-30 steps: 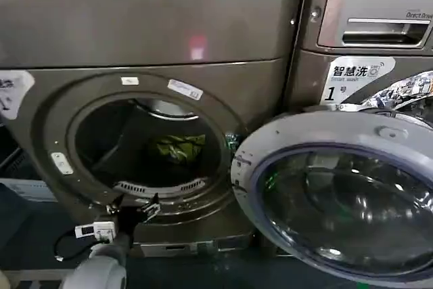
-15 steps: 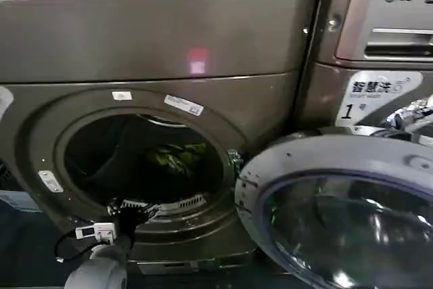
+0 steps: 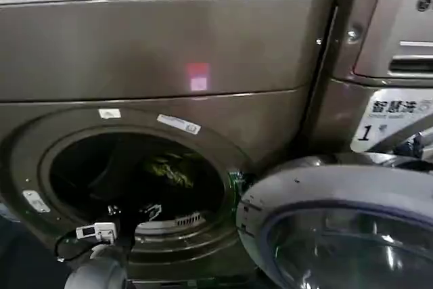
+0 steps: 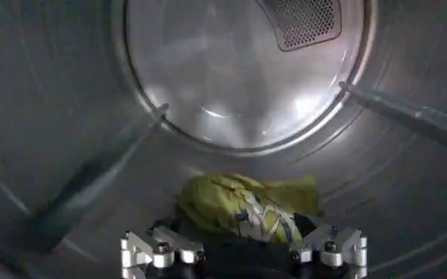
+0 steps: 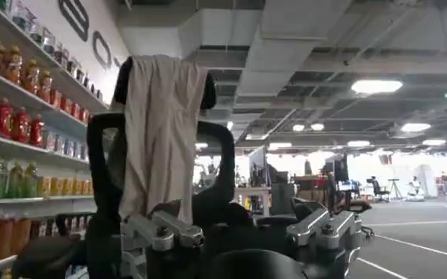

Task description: Grasp the clothes from the dryer.

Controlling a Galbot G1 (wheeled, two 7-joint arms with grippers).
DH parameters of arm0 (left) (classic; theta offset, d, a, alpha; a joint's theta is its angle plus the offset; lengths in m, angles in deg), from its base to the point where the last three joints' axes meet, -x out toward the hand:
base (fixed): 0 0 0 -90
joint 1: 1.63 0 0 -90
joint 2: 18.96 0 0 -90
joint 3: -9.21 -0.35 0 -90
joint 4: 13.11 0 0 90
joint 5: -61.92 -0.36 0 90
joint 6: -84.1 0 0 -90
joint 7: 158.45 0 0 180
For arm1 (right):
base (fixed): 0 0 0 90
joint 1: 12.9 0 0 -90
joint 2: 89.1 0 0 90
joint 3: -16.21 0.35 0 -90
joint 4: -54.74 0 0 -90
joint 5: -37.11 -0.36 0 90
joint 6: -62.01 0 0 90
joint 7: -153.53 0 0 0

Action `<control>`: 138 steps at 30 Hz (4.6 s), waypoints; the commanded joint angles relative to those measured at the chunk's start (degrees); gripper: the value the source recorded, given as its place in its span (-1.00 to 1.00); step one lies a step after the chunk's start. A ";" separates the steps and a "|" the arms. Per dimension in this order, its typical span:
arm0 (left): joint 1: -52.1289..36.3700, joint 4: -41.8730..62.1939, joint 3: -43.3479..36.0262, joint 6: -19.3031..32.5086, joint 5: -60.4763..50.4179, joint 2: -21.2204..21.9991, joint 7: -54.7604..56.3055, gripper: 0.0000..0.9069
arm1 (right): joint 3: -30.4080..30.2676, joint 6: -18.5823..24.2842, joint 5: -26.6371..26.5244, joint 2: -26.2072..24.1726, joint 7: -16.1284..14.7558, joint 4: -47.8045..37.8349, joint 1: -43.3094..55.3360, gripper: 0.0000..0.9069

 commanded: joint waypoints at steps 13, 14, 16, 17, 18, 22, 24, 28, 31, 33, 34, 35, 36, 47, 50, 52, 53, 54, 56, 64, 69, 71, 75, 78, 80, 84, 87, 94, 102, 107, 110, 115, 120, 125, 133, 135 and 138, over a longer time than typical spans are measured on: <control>-10.03 10.21 -0.20 0.61 -3.34 0.19 0.67 1.00 | -0.46 0.67 0.90 -0.34 0.06 0.52 0.27 1.00; -10.95 11.05 -0.18 1.50 -4.25 0.28 0.66 1.00 | -0.48 0.69 0.90 -0.37 0.00 0.58 0.31 1.00; -13.16 14.04 -0.08 2.87 -4.61 0.38 0.58 1.00 | -0.69 0.65 0.90 -0.39 0.00 0.74 0.37 1.00; -14.31 14.95 -0.08 3.31 -4.48 0.35 0.57 1.00 | -0.86 0.66 0.89 -0.36 0.01 0.86 0.46 1.00; -15.22 16.98 -0.06 3.76 -4.45 0.38 0.56 1.00 | -1.00 0.65 0.91 -0.32 0.02 0.97 0.52 1.00; -19.54 22.78 0.17 8.48 -7.62 0.52 0.32 1.00 | -0.98 0.60 0.88 -0.40 -0.10 1.13 0.43 1.00; -21.23 25.02 0.78 8.93 -6.89 0.79 -0.26 1.00 | -0.87 0.60 0.87 -0.40 -0.11 0.99 0.28 1.00; -24.91 29.50 0.79 10.70 -6.20 0.48 -0.75 1.00 | -1.10 0.61 0.93 -0.50 -0.08 1.17 0.34 1.00; -28.11 33.18 0.85 11.71 -6.22 0.56 -1.36 1.00 | -1.43 0.63 0.98 -0.39 -0.06 1.43 0.55 1.00; -29.77 35.59 0.91 12.58 -6.47 0.43 -1.75 1.00 | -1.59 0.65 0.99 -0.29 -0.07 1.43 0.55 1.00; -30.61 36.48 0.97 12.72 -6.46 0.37 -1.83 1.00 | -1.60 0.67 0.99 -0.26 -0.07 1.42 0.51 1.00; -31.11 37.35 1.03 13.01 -6.52 0.36 -1.82 1.00 | -1.59 0.67 0.98 -0.26 -0.07 1.42 0.48 1.00; -31.69 38.25 1.09 13.23 -6.58 0.37 -1.83 1.00 | -1.56 0.68 0.98 -0.28 -0.08 1.40 0.47 1.00; -35.36 43.15 1.28 11.86 -23.83 -0.38 -12.48 1.00 | -1.65 0.72 1.06 -0.42 -0.08 1.38 0.48 1.00; -35.55 44.83 2.56 18.64 -43.89 -0.32 -23.47 1.00 | -1.64 0.78 1.05 -0.39 -0.17 1.43 0.30 1.00; -35.37 44.93 3.07 27.99 -59.91 -0.52 -31.50 1.00 | -1.62 0.75 1.04 -0.50 -0.24 1.55 0.16 1.00; -35.45 44.57 2.98 30.43 -62.99 -0.81 -35.33 1.00 | -1.62 0.71 1.05 -0.57 -0.28 1.62 0.14 1.00; -35.67 44.24 2.85 32.97 -70.04 -0.99 -39.89 1.00 | -1.67 0.71 1.06 -0.60 -0.28 1.73 0.11 1.00; -36.72 44.66 3.32 39.18 -77.31 -0.87 -46.98 1.00 | -1.81 0.67 1.04 -0.56 -0.26 1.93 0.14 1.00; -40.89 47.17 4.58 55.01 -90.05 -1.05 -56.41 1.00 | -1.48 0.80 1.01 -0.55 -0.63 1.71 -0.02 1.00; -44.01 47.64 4.28 61.04 -87.15 -1.91 -70.92 1.00 | -2.11 0.93 1.10 -0.50 -0.60 1.79 0.30 1.00; -44.88 47.46 4.18 61.79 -82.72 -2.35 -75.21 1.00 | -2.45 1.03 1.13 -0.51 -0.70 1.86 0.35 1.00; -46.04 48.16 3.75 62.99 -81.96 -2.93 -76.57 1.00 | -2.70 0.95 1.14 -0.94 -0.59 2.01 0.67 1.00; -47.08 49.62 3.62 63.23 -81.85 -2.89 -76.61 1.00 | -2.83 0.97 1.16 -0.94 -0.60 2.07 0.65 1.00; -47.78 51.00 3.59 63.01 -82.07 -2.69 -76.60 1.00 | -2.92 0.97 1.16 -0.80 -0.57 2.12 0.70 1.00; -48.51 53.23 3.72 62.33 -81.03 -2.52 -76.60 1.00 | -2.90 1.17 1.16 -0.63 -0.58 1.99 0.51 1.00; -49.53 55.45 3.78 61.47 -79.05 -2.70 -76.59 1.00 | -2.85 1.20 1.17 -0.66 -0.56 1.97 0.53 1.00; -51.72 60.36 4.19 59.41 -77.44 -2.82 -76.51 1.00 | -3.47 1.42 1.35 -0.45 -0.56 2.14 0.84 1.00; -54.26 67.37 4.31 55.52 -73.30 -3.16 -75.38 1.00 | -3.95 1.69 1.44 -0.28 -0.58 2.06 1.07 1.00; -55.69 71.01 4.32 55.66 -71.82 -3.36 -75.98 0.93 | -4.17 1.66 1.49 -0.39 -0.54 2.15 1.32 1.00; -55.87 71.77 4.18 56.22 -69.96 -3.46 -76.50 -1.00 | -4.29 1.67 1.48 -0.33 -0.53 2.09 1.37 1.00; -55.73 72.20 4.31 56.85 -69.96 -3.53 -76.51 -1.00 | -4.31 1.71 1.50 -0.33 -0.55 2.02 1.35 1.00; -55.84 72.49 4.59 56.84 -69.72 -3.63 -76.52 -1.00 | -4.39 1.77 1.51 -0.24 -0.53 2.04 1.36 1.00; -55.96 72.64 4.93 57.55 -69.53 -3.67 -76.50 -1.00 | -4.52 1.76 1.52 -0.35 -0.57 1.89 1.49 1.00; -55.14 70.38 5.11 56.61 -67.38 -3.94 -76.49 -1.00 | -4.71 1.91 1.53 -0.17 -0.58 1.97 1.49 1.00; -54.76 68.43 5.63 55.81 -67.97 -3.57 -76.50 -1.00 | -4.81 1.92 1.54 -0.19 -0.50 1.95 1.61 1.00; -54.23 65.71 5.71 54.52 -68.08 -3.28 -76.49 -1.00 | -5.06 2.01 1.53 -0.18 -0.54 1.80 1.57 1.00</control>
